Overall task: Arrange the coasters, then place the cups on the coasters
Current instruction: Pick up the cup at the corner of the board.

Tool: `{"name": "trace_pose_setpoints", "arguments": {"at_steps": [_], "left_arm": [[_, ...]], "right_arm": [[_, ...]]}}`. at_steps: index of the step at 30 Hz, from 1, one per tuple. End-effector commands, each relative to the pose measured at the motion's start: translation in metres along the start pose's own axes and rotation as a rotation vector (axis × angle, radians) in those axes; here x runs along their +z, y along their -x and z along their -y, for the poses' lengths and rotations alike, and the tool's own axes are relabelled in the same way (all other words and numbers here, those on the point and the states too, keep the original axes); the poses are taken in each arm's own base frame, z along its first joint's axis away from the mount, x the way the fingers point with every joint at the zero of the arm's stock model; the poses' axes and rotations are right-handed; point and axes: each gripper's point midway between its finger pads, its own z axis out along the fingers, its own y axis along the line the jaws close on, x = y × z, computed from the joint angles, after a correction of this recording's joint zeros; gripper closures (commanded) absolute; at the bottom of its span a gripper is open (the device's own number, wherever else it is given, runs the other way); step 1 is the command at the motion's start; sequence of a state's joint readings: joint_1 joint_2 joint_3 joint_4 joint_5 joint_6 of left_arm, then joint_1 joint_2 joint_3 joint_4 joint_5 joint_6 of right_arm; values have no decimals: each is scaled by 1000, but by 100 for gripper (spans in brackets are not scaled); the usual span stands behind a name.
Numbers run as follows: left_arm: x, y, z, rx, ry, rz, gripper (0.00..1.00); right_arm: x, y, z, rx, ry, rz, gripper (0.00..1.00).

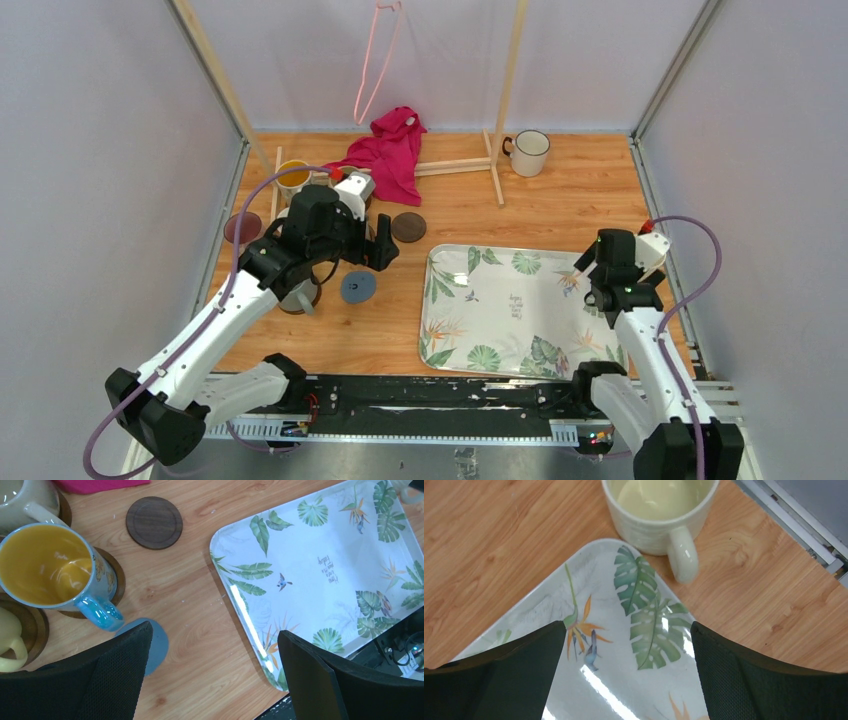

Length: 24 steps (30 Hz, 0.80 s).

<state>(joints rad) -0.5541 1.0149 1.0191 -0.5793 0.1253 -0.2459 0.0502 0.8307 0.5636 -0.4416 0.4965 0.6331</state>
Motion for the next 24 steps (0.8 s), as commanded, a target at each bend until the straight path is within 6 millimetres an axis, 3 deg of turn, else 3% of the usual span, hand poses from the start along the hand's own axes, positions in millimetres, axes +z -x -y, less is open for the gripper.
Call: {"name": "trace_pose_setpoints", "arguments": {"at_steps": [1, 13, 24], "left_arm": [[-1, -8, 1, 35, -9, -26, 0], [3, -19, -10, 41, 36, -40, 0], [2, -25, -19, 49, 77, -36, 0]], "right_arm": [[20, 34, 15, 58, -50, 98, 0], [72, 28, 35, 48, -76, 40, 4], [106, 39, 18, -61, -54, -42, 23]]}}
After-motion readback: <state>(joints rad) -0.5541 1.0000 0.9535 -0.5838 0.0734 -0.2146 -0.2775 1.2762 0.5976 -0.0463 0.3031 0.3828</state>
